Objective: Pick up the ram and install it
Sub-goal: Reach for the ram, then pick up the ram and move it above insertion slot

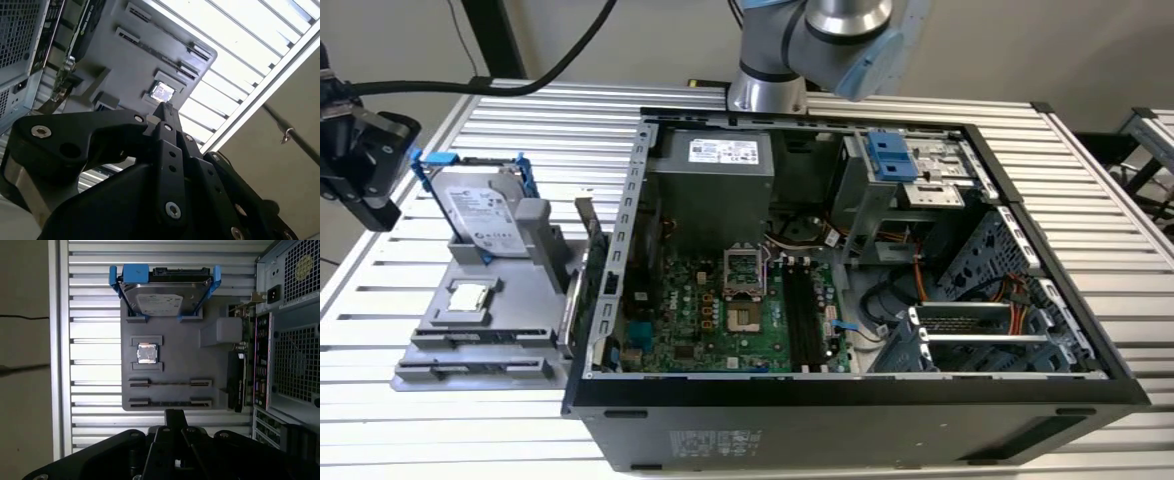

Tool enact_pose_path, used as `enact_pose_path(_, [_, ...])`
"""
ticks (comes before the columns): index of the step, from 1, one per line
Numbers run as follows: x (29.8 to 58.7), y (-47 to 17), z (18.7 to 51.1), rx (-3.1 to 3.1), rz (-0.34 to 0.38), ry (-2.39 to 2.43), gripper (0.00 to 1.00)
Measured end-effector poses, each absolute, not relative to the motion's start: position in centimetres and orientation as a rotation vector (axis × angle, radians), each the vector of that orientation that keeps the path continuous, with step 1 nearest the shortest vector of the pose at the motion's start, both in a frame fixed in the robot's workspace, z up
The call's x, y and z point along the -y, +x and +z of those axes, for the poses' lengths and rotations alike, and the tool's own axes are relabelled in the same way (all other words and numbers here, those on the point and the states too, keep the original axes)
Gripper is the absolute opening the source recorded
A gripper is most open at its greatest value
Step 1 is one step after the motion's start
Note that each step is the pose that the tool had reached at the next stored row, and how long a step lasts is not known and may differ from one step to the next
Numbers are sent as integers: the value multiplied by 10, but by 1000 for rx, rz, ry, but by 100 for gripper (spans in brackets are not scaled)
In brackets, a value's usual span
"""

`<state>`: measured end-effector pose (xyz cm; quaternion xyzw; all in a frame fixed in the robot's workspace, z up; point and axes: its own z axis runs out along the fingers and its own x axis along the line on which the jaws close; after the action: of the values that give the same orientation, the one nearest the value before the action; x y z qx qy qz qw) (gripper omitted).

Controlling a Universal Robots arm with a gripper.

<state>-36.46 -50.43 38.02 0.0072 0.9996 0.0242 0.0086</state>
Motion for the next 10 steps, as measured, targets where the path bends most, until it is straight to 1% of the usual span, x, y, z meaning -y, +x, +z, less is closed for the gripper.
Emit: enact_pose_path(10, [504, -365, 380, -3124, 74, 22, 0])
